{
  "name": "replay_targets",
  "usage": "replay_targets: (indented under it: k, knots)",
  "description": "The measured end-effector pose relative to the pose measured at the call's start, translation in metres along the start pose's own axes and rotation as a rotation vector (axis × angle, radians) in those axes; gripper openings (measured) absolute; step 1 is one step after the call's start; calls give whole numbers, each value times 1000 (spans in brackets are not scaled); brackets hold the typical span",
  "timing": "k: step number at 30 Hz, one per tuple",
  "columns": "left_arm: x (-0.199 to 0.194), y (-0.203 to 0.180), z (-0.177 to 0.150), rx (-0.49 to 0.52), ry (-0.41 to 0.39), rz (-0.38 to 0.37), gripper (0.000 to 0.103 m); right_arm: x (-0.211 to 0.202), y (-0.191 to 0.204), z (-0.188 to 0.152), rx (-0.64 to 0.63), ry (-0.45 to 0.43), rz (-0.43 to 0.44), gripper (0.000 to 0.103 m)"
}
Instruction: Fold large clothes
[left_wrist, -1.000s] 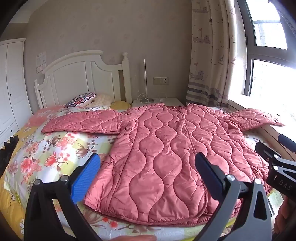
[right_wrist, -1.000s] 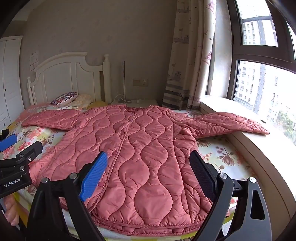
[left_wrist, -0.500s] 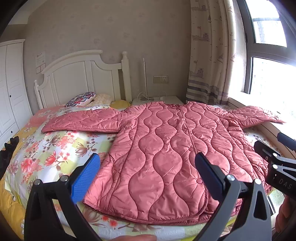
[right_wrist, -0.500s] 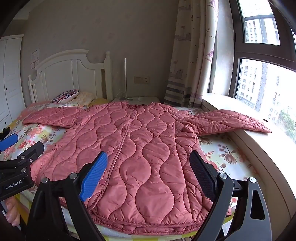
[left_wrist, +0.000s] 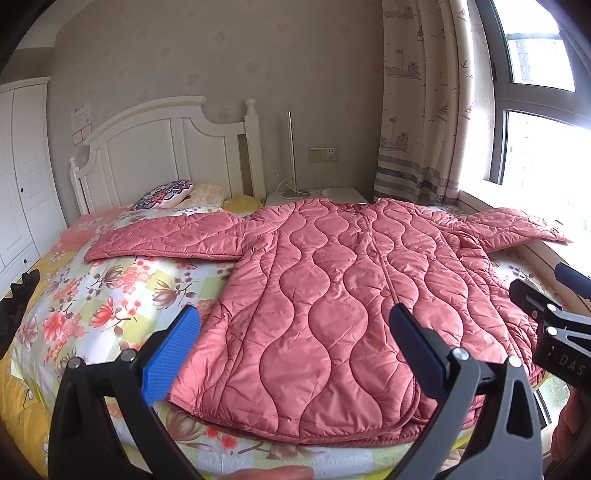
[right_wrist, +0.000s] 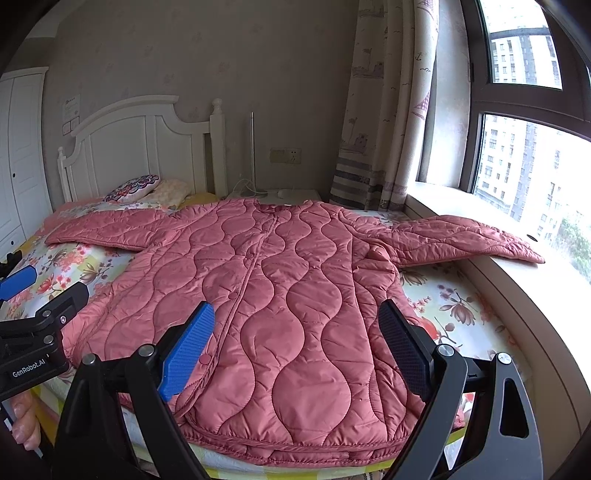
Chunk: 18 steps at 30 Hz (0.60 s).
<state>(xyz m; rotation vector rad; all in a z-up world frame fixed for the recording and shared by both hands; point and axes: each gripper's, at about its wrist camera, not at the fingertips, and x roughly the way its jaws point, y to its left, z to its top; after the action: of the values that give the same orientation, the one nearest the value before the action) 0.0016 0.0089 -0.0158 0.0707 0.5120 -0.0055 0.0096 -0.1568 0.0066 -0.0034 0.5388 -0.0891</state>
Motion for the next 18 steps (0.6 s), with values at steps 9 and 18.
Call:
replay_targets:
  k: [9, 18]
  knots:
    - [0, 1, 0, -1, 0, -1, 101, 0, 0, 0, 1, 2, 2, 87]
    - [1, 1, -1, -1, 2, 1, 101, 1, 0, -1, -1, 4, 1, 87]
